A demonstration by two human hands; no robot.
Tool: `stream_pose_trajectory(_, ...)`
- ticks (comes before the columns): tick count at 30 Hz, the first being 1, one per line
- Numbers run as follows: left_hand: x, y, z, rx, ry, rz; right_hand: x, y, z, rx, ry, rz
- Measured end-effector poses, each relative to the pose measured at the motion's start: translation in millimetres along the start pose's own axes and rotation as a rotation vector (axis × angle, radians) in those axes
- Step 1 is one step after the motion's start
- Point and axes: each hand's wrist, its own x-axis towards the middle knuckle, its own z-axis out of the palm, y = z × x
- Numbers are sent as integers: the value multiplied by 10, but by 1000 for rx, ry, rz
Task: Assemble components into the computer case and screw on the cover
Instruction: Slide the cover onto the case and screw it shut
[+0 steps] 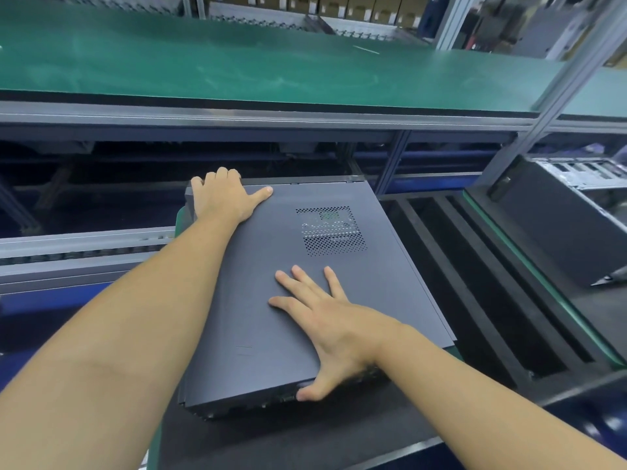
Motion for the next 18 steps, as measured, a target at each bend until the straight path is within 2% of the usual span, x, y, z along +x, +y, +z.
stream_pose_trajectory(3, -40, 9, 4, 25, 12, 27, 4, 8, 23, -21, 13, 3)
stream_pose_trajectory(9, -268, -19, -22, 15, -170, 114, -90, 23, 151, -71, 84, 4)
stream_pose_trajectory(12, -400, -66, -52, -2, -188, 149, -223, 69, 265, -120, 136, 26)
stream_pose_trajectory(18, -656, -189, -61, -15, -179, 110, -789, 438, 377, -134, 194, 217)
